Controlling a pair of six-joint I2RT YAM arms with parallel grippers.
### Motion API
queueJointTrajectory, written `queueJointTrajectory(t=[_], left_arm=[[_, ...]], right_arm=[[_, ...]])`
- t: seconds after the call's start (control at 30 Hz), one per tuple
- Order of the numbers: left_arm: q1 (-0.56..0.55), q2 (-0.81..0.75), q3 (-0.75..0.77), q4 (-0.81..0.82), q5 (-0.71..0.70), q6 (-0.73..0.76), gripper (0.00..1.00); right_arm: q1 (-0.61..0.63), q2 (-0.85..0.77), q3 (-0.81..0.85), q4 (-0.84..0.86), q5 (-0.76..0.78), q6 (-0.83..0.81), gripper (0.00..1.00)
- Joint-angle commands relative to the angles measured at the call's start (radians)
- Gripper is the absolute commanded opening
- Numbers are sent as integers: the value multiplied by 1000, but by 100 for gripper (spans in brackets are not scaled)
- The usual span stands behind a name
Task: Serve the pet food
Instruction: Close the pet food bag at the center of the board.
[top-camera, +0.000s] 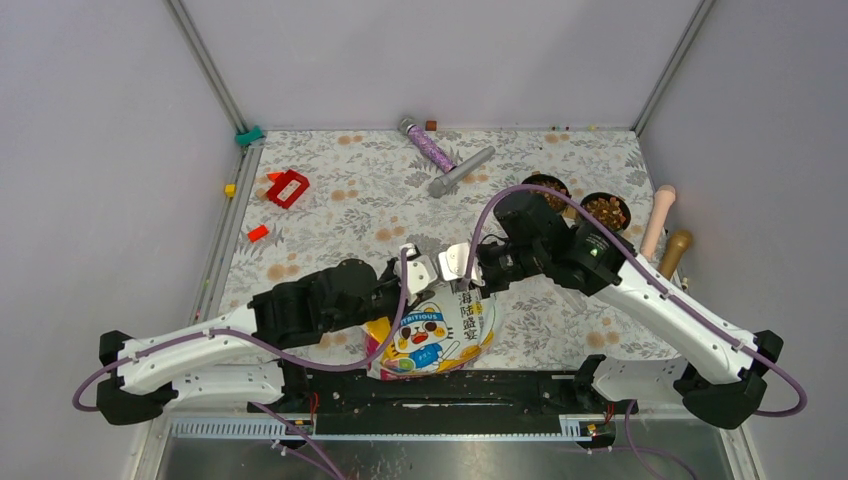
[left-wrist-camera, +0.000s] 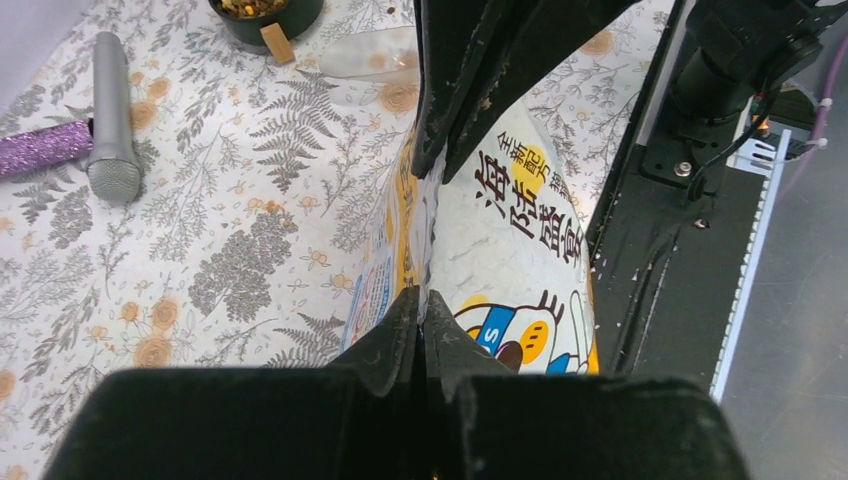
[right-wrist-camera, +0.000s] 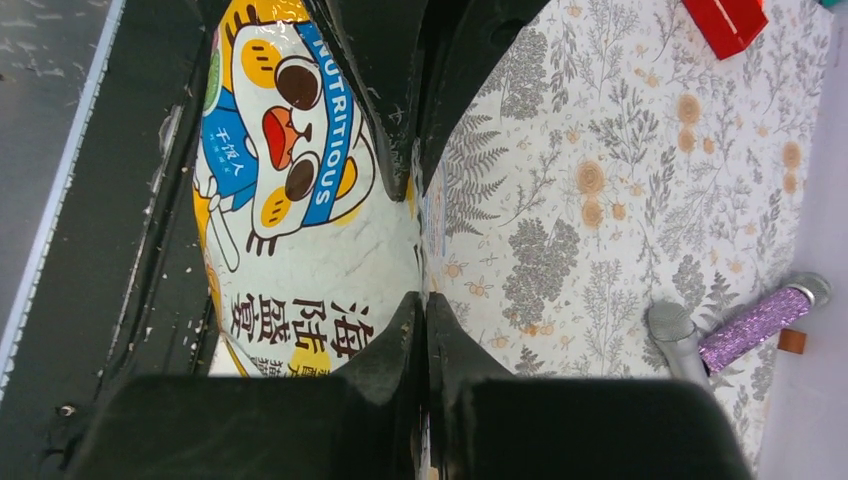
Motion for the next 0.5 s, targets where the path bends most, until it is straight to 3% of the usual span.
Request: queueJointTrajectory(t=[0.0,0.17,0.47], left_arm=[[-14,-86,37,132,-90,57,0],[-17,-123,40,109,-124,85,0],[-22,-131,41,91,-125,94,0]], right_arm=[[-95,-18,-32,-239,401,-125,0],[-137,-69,-70,-245,432,-151,1],[-251,-98,-91,-276,432,-193,11]])
